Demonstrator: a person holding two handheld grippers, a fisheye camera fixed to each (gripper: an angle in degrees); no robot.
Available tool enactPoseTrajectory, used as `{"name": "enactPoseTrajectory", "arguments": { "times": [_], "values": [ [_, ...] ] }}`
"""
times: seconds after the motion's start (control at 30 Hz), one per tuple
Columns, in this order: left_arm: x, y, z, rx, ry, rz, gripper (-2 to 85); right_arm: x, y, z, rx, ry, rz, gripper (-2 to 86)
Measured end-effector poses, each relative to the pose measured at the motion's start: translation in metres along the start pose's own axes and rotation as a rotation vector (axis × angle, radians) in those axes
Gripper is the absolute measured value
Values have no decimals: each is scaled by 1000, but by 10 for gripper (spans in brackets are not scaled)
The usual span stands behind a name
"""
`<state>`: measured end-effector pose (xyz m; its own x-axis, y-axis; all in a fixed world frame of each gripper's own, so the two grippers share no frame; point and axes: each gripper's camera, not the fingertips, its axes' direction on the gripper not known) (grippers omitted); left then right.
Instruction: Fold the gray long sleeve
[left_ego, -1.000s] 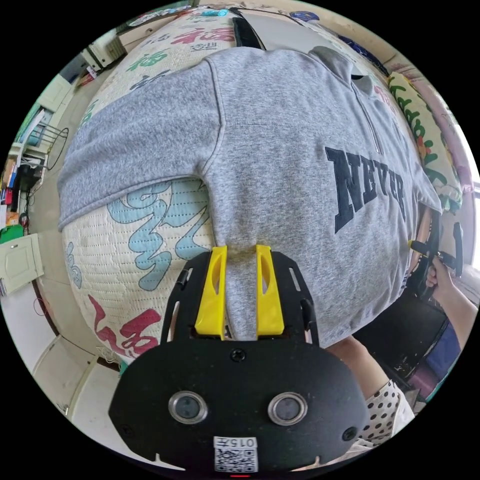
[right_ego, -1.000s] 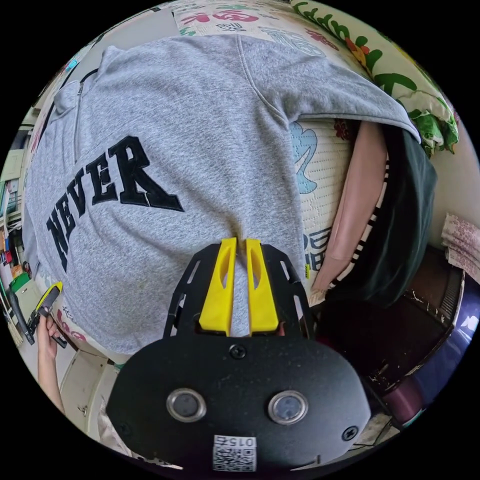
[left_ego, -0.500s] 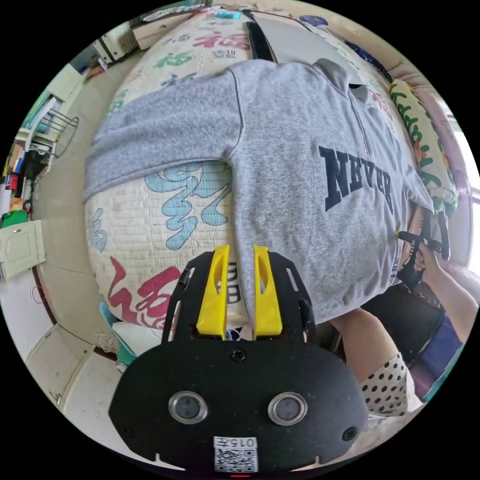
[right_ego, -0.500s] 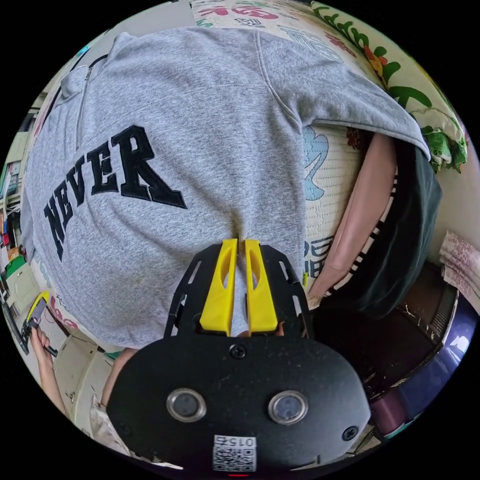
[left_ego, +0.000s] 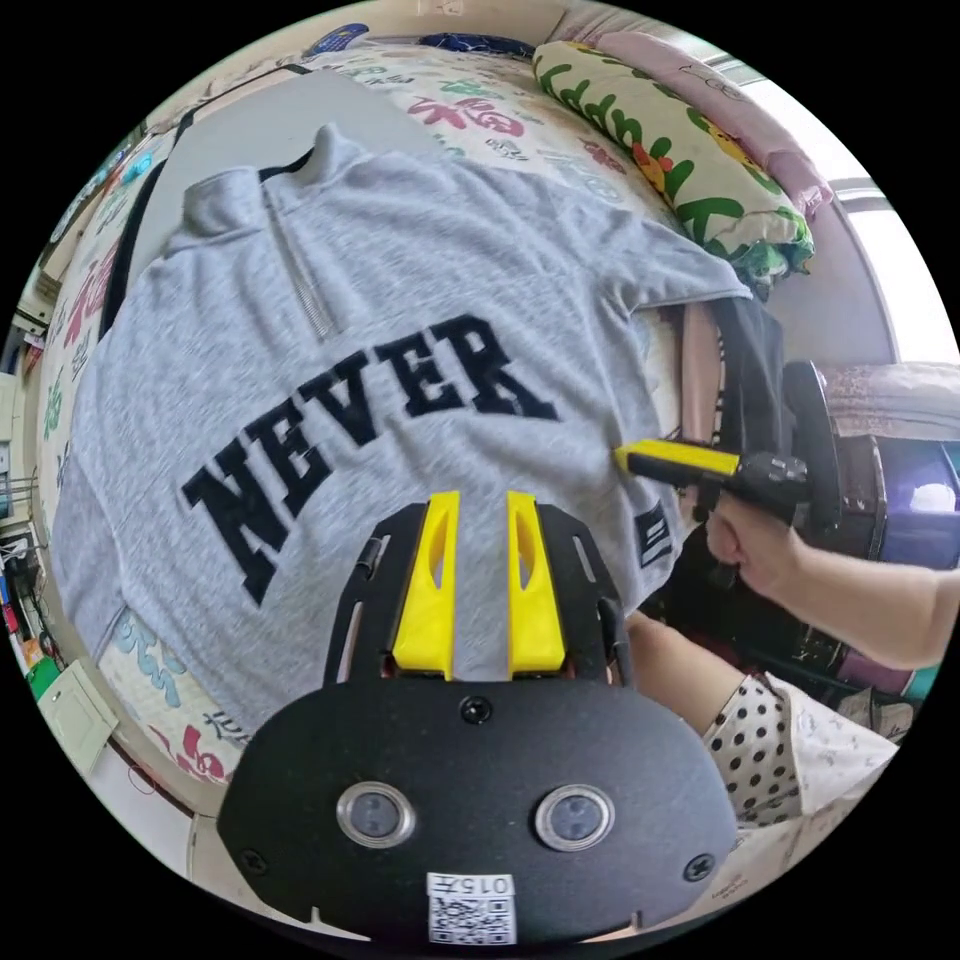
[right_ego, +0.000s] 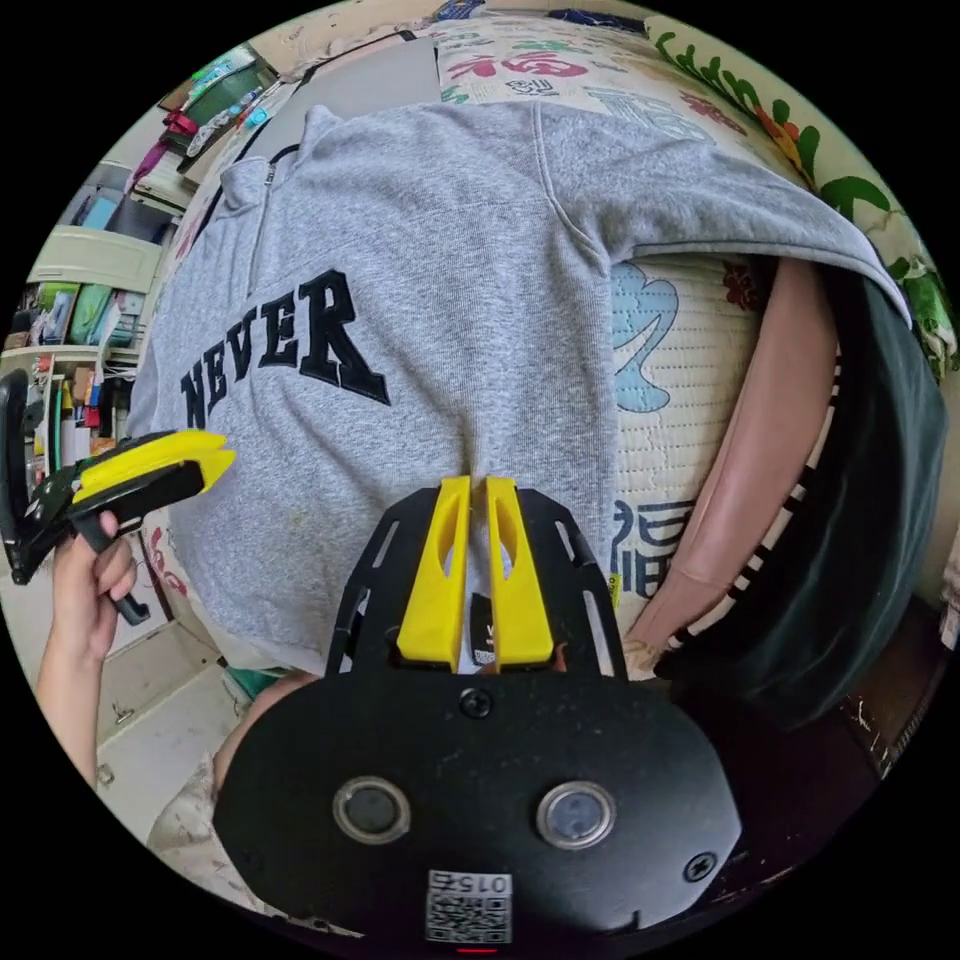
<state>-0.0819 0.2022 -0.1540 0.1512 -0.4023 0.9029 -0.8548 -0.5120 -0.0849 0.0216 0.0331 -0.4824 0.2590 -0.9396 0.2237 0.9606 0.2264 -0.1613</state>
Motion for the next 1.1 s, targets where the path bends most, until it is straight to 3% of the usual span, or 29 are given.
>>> {"name": "enactPoseTrajectory", "arguments": {
  "times": [0.1, 0.3, 0.4, 0.57, 0.67, 0.77, 0.97, 1.1],
  "values": [
    [77, -68, -13, 20, 9, 10, 80, 54, -7, -23, -22, -97, 37, 64],
    [199, -169, -25, -39, -25, -17, 82, 218, 2, -154, 351, -259, 74, 80],
    [243, -198, -29, -94, -63, -20, 80, 323, -5, -201, 478, -242, 244, 95],
    [300, -233, -45, -149, -153, -32, 45, 510, -40, -187, 400, -435, 690, 137],
    [331, -252, -59, -191, -200, -6, 27, 578, -54, -154, 358, -664, 850, 159],
    [370, -271, -67, -250, -275, 105, 21, 615, -67, -122, 263, -772, 956, 157],
    [435, -284, -80, -247, -401, 237, 14, 635, -99, -108, 134, -576, 987, 143],
    [449, -304, -82, -285, -403, 128, 12, 637, -113, -99, 122, -475, 972, 131]
  ]
}}
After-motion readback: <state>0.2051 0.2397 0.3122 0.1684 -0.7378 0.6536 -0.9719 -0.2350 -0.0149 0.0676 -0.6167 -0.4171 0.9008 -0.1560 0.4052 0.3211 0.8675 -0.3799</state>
